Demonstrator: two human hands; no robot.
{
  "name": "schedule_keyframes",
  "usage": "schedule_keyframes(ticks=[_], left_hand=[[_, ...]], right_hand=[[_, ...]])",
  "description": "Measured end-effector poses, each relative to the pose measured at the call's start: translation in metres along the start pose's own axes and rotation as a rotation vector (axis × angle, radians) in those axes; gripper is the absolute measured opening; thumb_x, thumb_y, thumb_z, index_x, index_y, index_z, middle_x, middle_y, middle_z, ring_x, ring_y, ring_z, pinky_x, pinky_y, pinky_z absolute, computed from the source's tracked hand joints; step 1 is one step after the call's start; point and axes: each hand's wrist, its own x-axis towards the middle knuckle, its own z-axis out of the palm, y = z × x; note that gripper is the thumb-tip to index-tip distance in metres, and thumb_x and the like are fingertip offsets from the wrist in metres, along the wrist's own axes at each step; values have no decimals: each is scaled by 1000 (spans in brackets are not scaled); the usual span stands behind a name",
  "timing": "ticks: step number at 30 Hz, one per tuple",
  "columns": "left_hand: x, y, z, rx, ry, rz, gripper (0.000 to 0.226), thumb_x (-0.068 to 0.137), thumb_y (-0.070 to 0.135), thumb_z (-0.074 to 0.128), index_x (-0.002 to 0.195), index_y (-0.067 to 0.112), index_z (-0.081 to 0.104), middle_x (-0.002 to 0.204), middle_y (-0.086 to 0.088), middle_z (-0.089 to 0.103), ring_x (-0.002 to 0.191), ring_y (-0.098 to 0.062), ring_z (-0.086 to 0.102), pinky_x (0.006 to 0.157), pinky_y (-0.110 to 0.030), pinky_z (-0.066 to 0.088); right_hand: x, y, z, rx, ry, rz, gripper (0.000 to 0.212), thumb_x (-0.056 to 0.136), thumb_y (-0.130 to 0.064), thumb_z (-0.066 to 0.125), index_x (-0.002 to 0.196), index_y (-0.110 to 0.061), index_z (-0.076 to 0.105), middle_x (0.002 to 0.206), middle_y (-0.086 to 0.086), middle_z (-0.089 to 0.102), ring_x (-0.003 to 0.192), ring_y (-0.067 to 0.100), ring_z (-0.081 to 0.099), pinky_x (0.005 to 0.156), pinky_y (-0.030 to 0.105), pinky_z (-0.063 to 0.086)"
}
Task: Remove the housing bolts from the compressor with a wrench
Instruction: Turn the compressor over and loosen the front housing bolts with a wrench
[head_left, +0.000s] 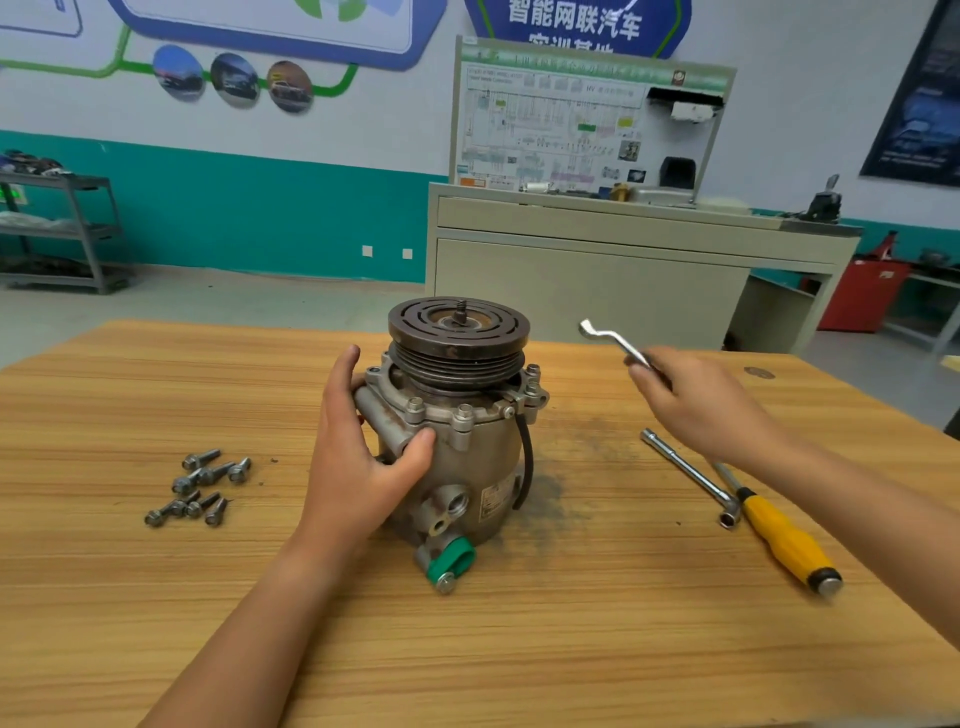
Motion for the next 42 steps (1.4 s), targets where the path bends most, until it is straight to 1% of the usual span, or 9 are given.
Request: schedule_keyframes(ticks=[4, 8, 13, 18, 20, 23, 28, 35, 42], left_hand=[[0, 4, 1, 24, 7, -20, 89, 64, 42, 66, 142, 33, 22, 131, 9, 42, 119, -15, 47, 99, -39, 44], [-3, 7, 4, 50, 32, -21, 85, 68, 35, 73, 139, 30, 26, 133, 6, 42, 122, -15, 45, 101, -42, 43], [-20, 26, 28, 101, 169, 21, 85, 58, 55, 63, 132, 30, 30, 109, 20, 34, 105, 8, 33, 88, 1, 27], [-27, 34, 36, 197, 240, 7, 90, 58, 61, 57, 135, 23, 29, 116, 14, 32, 112, -2, 33, 95, -28, 32], [-27, 35, 35, 211, 230, 4, 91, 59, 59, 60, 136, 20, 30, 116, 12, 33, 111, -5, 35, 95, -32, 33], [-27, 36, 34, 198, 224, -7, 93, 60, 53, 66, 137, 14, 31, 116, 11, 33, 111, -4, 33, 95, -31, 34], [-26, 34, 34, 145, 211, -7, 91, 61, 46, 75, 136, 16, 33, 116, 8, 36, 112, -9, 38, 94, -29, 38], [-27, 34, 34, 147, 206, -2, 91, 62, 40, 83, 136, 16, 35, 116, 7, 37, 113, -12, 40, 94, -30, 40], [-28, 33, 33, 102, 195, 14, 87, 65, 39, 76, 136, 12, 35, 119, 5, 36, 113, -7, 36, 93, -25, 34]], right_hand=[[-23, -24, 6, 94, -91, 49, 31, 98, -26, 35, 115, -17, 60, 81, 0, 64, 76, 21, 55, 61, 29, 42], [-45, -45, -6, 37, 39, -32, 35, 96, -30, 37, 128, -29, 52, 65, -12, 51, 59, 10, 45, 53, 28, 30], [-66, -79, -26, 89, 7, -136, 50, 85, -42, 28, 129, -35, 50, 59, -16, 52, 45, 0, 36, 47, 20, 28], [-72, -96, -22, 30, -91, -155, 42, 95, -36, 33, 136, -41, 38, 59, -18, 41, 50, 1, 36, 50, 22, 29], [-70, -101, -23, 2, -90, -148, 41, 97, -36, 32, 137, -42, 34, 68, -12, 53, 61, 7, 49, 54, 26, 32], [-65, -109, -21, -169, -105, -154, 42, 99, -36, 27, 140, -42, 25, 86, -3, 63, 81, 20, 59, 59, 29, 35], [-62, -136, -28, -617, -227, -251, 64, 94, -10, 37, 147, -15, 1, 66, 5, 33, 52, 20, 30, 40, 28, 21], [-51, -152, -37, -800, -357, -389, 61, 94, -4, 37, 144, 4, 1, 102, 17, 53, 47, 15, 24, 38, 29, 25], [-29, -113, -40, -933, -266, -611, 55, 94, -9, 36, 142, -8, 8, 65, 4, 34, 49, 15, 36, 37, 25, 23]])
